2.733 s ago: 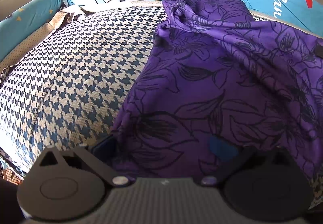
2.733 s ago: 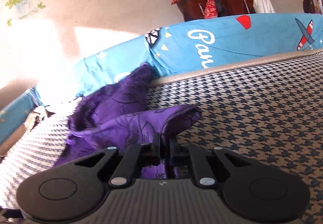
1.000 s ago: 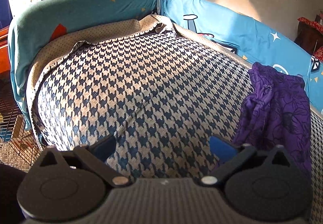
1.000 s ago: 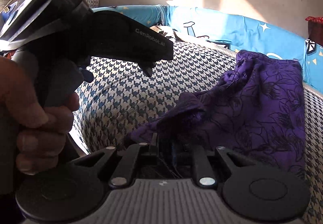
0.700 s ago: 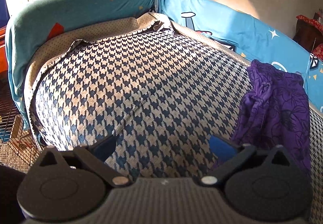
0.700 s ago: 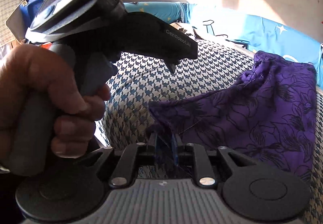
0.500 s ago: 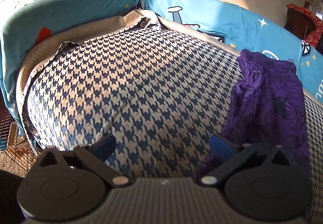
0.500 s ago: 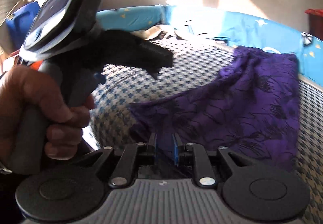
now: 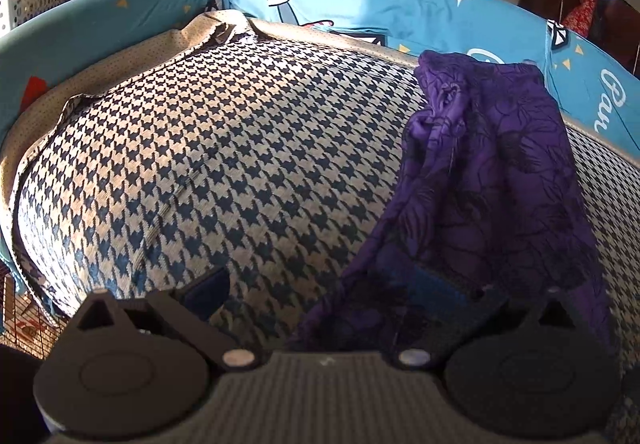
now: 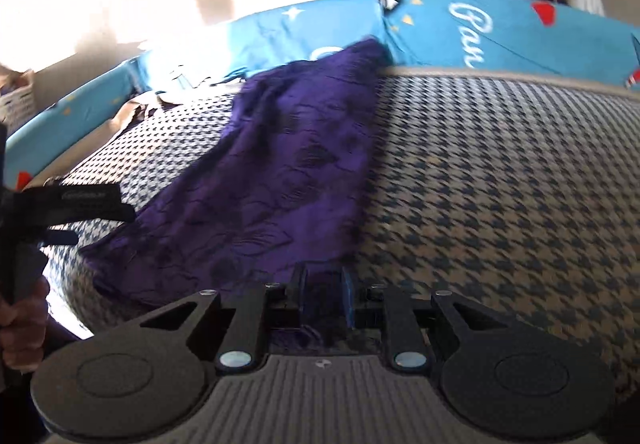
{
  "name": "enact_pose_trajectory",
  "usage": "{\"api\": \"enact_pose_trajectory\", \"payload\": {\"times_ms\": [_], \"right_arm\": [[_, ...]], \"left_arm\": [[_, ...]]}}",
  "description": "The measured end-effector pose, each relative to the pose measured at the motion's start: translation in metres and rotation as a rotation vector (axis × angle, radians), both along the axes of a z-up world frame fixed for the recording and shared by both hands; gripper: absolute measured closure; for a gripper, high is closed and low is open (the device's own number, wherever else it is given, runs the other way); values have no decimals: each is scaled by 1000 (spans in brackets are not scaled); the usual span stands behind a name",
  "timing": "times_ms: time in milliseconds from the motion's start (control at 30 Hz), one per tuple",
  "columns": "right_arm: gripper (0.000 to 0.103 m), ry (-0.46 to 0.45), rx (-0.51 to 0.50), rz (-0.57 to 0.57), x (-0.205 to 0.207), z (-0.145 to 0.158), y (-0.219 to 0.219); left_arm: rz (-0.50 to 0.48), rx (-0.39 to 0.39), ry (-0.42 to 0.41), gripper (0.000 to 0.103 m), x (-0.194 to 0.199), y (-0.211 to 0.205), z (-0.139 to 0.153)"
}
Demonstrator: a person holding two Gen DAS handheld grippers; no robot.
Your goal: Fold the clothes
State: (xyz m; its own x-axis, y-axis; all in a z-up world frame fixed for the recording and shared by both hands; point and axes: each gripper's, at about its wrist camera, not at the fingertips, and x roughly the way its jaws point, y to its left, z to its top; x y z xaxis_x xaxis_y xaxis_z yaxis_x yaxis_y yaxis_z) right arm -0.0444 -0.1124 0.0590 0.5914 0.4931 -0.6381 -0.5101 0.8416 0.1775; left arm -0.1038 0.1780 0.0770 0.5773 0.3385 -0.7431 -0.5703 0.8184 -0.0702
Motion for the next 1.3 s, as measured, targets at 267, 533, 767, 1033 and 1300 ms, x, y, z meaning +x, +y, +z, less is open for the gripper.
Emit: {"api": "enact_pose_trajectory", "payload": {"times_ms": [267, 533, 767, 1033, 1300], "right_arm": [[71, 173, 162, -54, 16, -14, -19], [71, 219, 179, -43, 17, -29, -11], [91, 187, 163, -40, 14, -29, -9], [93, 118, 74, -26, -13, -19, -13], [90, 129, 83, -46, -13, -18, -18]], "left_arm": [[-27, -8, 35, 0, 3, -6, -8], [-42, -15, 76, 0, 8, -11, -18], [-29, -43, 80, 0, 7, -7, -21], [5, -36, 70, 0, 4, -2, -19], [26, -24, 43, 0, 4, 0, -13]]}}
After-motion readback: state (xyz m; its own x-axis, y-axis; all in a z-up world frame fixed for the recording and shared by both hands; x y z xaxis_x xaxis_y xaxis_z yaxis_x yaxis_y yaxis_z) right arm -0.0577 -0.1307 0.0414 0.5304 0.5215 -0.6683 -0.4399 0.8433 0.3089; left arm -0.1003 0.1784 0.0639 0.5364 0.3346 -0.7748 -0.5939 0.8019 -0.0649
